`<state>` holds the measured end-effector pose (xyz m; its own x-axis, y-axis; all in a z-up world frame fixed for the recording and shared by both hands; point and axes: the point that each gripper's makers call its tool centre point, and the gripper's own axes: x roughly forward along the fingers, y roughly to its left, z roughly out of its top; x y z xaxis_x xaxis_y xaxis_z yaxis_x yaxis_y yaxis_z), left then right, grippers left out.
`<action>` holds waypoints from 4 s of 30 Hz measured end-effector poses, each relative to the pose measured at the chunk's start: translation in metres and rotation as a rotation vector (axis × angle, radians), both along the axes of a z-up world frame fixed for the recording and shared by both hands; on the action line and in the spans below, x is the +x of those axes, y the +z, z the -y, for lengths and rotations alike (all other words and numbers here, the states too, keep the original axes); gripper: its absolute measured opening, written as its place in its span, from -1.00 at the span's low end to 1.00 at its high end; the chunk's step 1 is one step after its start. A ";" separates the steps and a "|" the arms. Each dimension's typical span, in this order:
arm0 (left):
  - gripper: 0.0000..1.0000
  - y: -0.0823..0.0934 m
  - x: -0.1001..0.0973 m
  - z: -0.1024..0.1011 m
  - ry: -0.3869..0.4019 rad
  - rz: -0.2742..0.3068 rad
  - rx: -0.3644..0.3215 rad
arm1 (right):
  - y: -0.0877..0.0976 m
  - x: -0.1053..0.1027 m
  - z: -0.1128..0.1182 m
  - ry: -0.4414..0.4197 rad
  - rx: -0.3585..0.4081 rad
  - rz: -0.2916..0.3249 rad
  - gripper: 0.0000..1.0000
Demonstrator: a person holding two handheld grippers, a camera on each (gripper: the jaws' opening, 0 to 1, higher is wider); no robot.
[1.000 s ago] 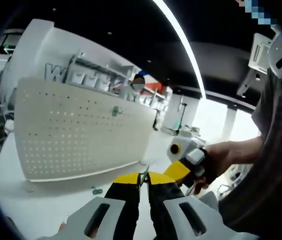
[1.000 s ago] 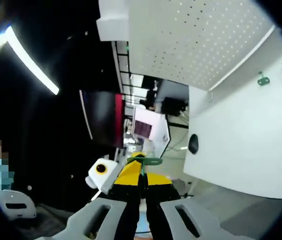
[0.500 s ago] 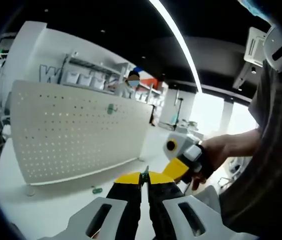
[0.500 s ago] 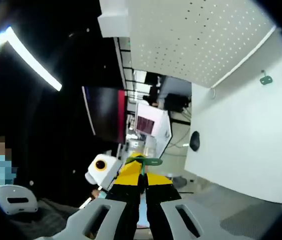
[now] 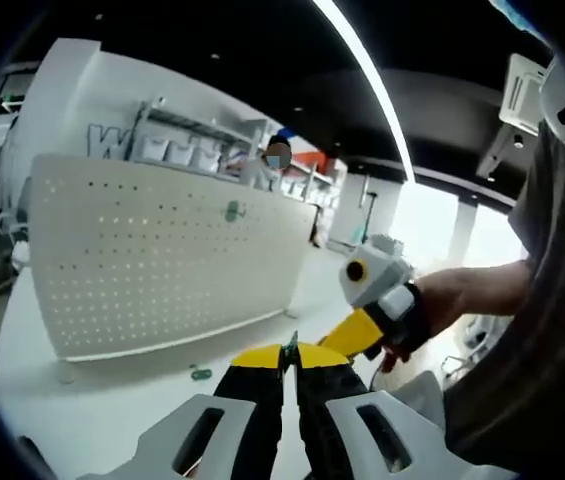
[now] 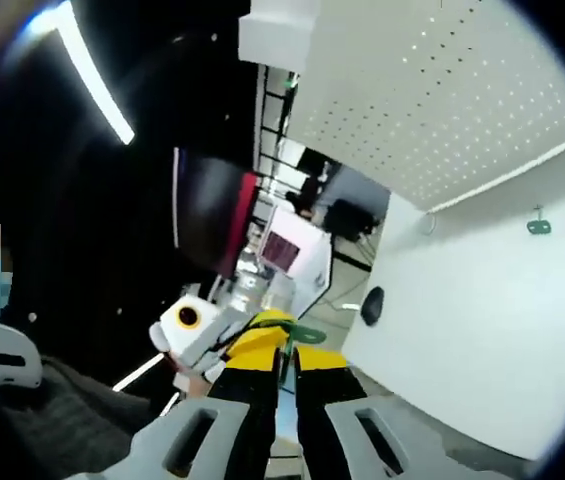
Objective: Insert the hook assembly into the mounting plate slot until the hook locks in place.
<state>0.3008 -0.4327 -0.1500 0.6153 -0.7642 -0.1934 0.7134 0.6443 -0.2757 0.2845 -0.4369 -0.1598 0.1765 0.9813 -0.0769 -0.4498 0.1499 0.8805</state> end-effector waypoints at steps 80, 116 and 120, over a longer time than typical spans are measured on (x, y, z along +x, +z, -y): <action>-0.94 -0.015 0.023 -0.009 0.308 -0.430 -0.339 | -0.001 0.028 -0.012 0.021 -0.697 0.987 -0.97; 0.13 0.004 0.013 -0.006 0.179 -0.017 -0.064 | 0.007 0.037 0.015 -0.094 -0.615 0.834 -1.00; 0.35 0.008 0.011 0.001 0.152 0.005 -0.058 | 0.008 0.039 0.019 -0.108 -0.619 0.831 -1.00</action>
